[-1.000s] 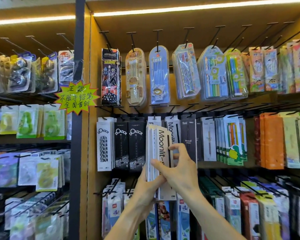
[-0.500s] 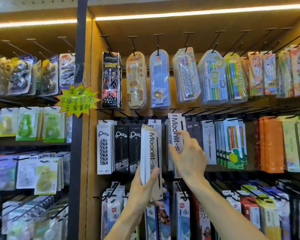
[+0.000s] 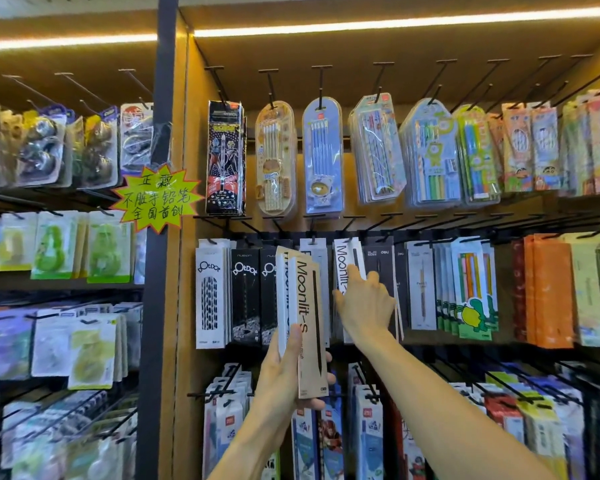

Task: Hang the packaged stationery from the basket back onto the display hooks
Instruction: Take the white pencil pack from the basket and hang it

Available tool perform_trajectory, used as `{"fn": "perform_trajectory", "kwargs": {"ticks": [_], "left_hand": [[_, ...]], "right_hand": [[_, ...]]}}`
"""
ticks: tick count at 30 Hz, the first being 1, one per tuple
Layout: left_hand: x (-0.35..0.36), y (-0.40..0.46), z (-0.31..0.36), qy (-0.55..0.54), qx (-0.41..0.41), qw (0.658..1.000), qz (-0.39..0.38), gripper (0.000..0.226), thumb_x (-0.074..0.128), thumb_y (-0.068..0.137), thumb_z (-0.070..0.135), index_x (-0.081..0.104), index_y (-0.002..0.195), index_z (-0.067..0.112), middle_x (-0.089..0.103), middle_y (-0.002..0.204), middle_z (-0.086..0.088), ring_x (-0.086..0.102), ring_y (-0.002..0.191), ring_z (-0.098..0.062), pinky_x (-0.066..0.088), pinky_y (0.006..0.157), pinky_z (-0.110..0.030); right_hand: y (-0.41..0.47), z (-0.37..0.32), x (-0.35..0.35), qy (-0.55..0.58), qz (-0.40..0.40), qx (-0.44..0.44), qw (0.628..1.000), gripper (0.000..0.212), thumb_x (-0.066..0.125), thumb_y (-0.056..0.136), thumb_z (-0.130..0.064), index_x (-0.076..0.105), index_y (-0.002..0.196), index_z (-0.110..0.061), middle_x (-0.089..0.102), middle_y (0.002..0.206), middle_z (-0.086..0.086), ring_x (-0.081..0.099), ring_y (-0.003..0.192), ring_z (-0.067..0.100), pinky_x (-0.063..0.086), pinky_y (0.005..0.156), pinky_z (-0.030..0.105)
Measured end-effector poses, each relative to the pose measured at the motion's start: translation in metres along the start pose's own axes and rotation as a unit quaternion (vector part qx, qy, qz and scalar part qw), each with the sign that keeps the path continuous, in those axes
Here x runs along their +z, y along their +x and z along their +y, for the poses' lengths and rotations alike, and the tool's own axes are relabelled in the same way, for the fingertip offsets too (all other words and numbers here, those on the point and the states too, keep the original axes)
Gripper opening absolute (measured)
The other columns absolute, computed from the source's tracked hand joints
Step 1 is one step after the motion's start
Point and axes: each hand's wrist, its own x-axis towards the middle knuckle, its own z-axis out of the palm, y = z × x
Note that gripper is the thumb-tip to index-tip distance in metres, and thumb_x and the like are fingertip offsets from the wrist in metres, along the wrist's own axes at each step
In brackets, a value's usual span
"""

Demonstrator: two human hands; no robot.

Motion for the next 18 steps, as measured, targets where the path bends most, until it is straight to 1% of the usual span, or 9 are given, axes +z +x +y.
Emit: {"fn": "perform_trajectory", "kwargs": {"ticks": [2,4,6,8,10,12,14,16,18], "left_hand": [[0.0,-0.001,0.0,-0.006,-0.005,1.0,-0.001,0.063,0.059,0.085,0.069,0.053,0.137,0.034,0.078,0.103,-0.015,0.077,0.085,-0.036,0.053,0.046,-0.028],[0.0,-0.001,-0.001,-0.001,-0.008,1.0,-0.003,0.059,0.06,0.087,0.068,0.053,0.138,0.038,0.077,0.11,-0.012,0.078,0.087,-0.038,0.053,0.045,-0.028],[0.003,0.0,-0.003,0.013,-0.004,1.0,-0.013,0.057,0.059,0.088,0.067,0.052,0.139,0.043,0.077,0.113,-0.009,0.078,0.089,-0.038,0.054,0.045,-0.029],[0.008,0.002,-0.006,0.029,0.002,0.999,-0.032,0.048,0.055,0.093,0.064,0.049,0.139,0.049,0.078,0.113,-0.003,0.079,0.088,-0.035,0.056,0.046,-0.03],[0.014,0.002,-0.009,0.041,0.002,0.998,-0.046,0.043,0.053,0.096,0.062,0.048,0.138,0.055,0.076,0.12,0.005,0.079,0.09,-0.03,0.058,0.049,-0.032],[0.02,0.003,-0.012,0.047,-0.003,0.998,-0.052,0.047,0.055,0.095,0.062,0.048,0.141,0.053,0.074,0.125,0.005,0.078,0.096,-0.027,0.06,0.052,-0.034],[0.024,0.004,-0.011,0.053,-0.002,0.997,-0.049,0.044,0.055,0.096,0.059,0.049,0.138,0.05,0.077,0.117,0.01,0.078,0.094,-0.022,0.062,0.058,-0.038],[0.027,0.006,-0.009,0.064,0.004,0.997,-0.033,0.038,0.055,0.097,0.058,0.051,0.133,0.048,0.074,0.115,0.022,0.076,0.094,-0.01,0.065,0.065,-0.042],[0.027,0.01,-0.009,0.083,0.016,0.996,-0.003,0.042,0.056,0.098,0.056,0.048,0.138,0.043,0.064,0.124,0.023,0.073,0.09,-0.003,0.065,0.064,-0.041]], "right_hand": [[-0.004,0.001,-0.001,0.04,-0.001,0.013,0.999,0.045,0.055,0.102,-0.044,0.051,0.142,-0.025,0.053,0.133,0.011,0.061,0.115,0.032,0.052,0.088,0.043],[-0.018,0.003,-0.004,0.166,0.006,0.027,0.986,0.042,0.052,0.102,-0.049,0.056,0.139,-0.029,0.056,0.133,0.005,0.062,0.115,0.027,0.051,0.09,0.043],[-0.042,0.005,-0.012,0.322,-0.006,0.013,0.947,0.043,0.055,0.094,-0.063,0.057,0.129,-0.037,0.065,0.121,-0.007,0.066,0.104,0.013,0.055,0.088,0.038],[-0.065,0.003,-0.023,0.392,-0.043,-0.004,0.919,0.047,0.067,0.083,-0.067,0.053,0.12,-0.042,0.066,0.102,-0.021,0.066,0.091,0.001,0.057,0.08,0.032],[-0.075,0.006,-0.028,0.388,-0.053,0.0,0.92,0.05,0.076,0.08,-0.059,0.048,0.118,-0.043,0.061,0.092,-0.025,0.063,0.085,-0.002,0.056,0.075,0.029],[-0.073,0.011,-0.033,0.374,-0.042,0.017,0.926,0.051,0.08,0.079,-0.054,0.047,0.116,-0.042,0.062,0.089,-0.024,0.063,0.082,0.001,0.057,0.073,0.032],[-0.069,0.015,-0.035,0.356,-0.024,0.029,0.934,0.051,0.08,0.078,-0.054,0.048,0.116,-0.042,0.061,0.085,-0.021,0.064,0.08,0.007,0.056,0.074,0.036],[-0.062,0.017,-0.037,0.298,0.03,0.018,0.954,0.048,0.075,0.082,-0.055,0.048,0.12,-0.044,0.06,0.081,-0.016,0.065,0.079,0.013,0.054,0.072,0.036],[-0.051,0.019,-0.037,0.227,0.091,-0.006,0.97,0.048,0.069,0.087,-0.056,0.046,0.127,-0.044,0.065,0.092,-0.009,0.067,0.087,0.02,0.055,0.072,0.037]]}}
